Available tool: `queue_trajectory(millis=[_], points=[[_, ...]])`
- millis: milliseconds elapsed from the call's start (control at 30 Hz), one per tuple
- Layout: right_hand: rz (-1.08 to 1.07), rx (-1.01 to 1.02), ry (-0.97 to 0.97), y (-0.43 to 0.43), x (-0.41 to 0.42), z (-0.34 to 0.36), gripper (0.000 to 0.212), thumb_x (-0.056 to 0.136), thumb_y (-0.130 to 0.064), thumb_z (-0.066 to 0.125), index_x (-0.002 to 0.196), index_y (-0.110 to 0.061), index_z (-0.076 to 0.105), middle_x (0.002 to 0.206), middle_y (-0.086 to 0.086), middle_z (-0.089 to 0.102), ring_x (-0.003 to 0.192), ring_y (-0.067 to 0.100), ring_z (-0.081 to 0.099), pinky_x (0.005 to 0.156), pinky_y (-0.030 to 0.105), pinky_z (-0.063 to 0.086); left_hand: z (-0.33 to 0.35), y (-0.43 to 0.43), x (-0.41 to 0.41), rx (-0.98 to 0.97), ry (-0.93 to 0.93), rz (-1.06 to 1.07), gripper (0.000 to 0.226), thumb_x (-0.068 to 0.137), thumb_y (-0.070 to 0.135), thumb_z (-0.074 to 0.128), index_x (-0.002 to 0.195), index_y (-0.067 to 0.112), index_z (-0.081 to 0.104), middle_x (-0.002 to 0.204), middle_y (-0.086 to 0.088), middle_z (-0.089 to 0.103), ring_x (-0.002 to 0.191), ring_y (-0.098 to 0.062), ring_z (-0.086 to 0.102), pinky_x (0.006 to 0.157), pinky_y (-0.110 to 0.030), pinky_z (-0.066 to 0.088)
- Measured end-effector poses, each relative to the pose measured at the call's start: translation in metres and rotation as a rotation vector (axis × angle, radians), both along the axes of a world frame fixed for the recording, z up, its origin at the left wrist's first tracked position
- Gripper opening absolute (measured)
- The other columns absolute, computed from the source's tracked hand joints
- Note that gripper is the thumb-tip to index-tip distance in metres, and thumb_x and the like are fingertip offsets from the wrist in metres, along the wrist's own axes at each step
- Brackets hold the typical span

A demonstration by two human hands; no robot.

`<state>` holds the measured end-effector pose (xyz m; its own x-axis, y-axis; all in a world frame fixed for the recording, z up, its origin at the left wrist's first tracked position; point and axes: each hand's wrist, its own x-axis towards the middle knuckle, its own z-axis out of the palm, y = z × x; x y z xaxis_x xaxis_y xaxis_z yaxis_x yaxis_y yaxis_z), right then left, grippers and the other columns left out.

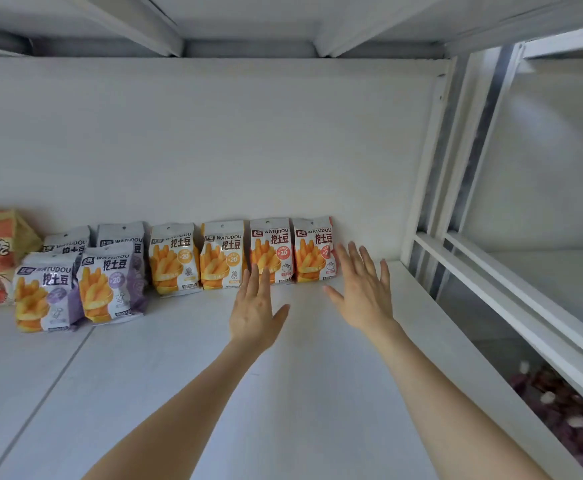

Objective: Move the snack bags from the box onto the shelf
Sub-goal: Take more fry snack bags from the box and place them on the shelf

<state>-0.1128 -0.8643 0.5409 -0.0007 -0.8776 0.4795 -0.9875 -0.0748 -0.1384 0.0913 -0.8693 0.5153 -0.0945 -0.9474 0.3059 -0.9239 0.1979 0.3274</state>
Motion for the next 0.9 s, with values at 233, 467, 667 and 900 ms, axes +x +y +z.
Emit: queue_trajectory(millis=[233,467,667,900], points=[[-0.054,-0.046,-0.02,0.096,0.03,0.013,0.083,0.09,-0.051,0.055,0.155,-0.022,0.012,0.159,0.006,0.025,0.148,0.023,0.02,0.116,0.053,0.015,0.03,0.08,0.024,-0.056,-0.131,-0.171,0.082,0.098,0.052,0.04,0.156,0.014,-0.005,0.163,-0.005,-0.011,0.15,-0.021,-0.013,0.121,-0.032,-0.001],[-0.215,-0.068,0.035,0.214,0.07,0.009,0.075,0.089,-0.058,0.036,0.153,-0.021,0.023,0.156,0.009,0.032,0.144,0.027,0.031,0.113,0.055,0.014,0.024,0.165,0.065,-0.178,-0.294,-0.314,0.078,0.09,0.05,0.055,0.153,0.016,0.025,0.16,-0.012,0.019,0.147,-0.031,0.018,0.117,-0.046,0.022],[-0.273,-0.002,0.067,0.305,0.098,0.004,0.074,0.092,-0.062,0.028,0.154,-0.023,0.019,0.158,0.008,0.025,0.146,0.027,0.024,0.114,0.053,0.01,0.011,0.241,0.102,-0.262,-0.327,-0.349,0.07,0.09,0.054,0.035,0.149,0.019,0.036,0.155,-0.015,0.033,0.143,-0.034,0.031,0.114,-0.05,0.029],[-0.331,0.062,0.08,0.392,0.144,-0.012,0.075,0.092,-0.062,0.033,0.154,-0.023,0.02,0.158,0.008,0.025,0.146,0.026,0.024,0.113,0.054,0.014,0.003,0.316,0.136,-0.252,-0.316,-0.423,0.069,0.09,0.052,0.047,0.149,0.018,0.036,0.155,-0.016,0.034,0.143,-0.035,0.032,0.112,-0.054,0.032]])
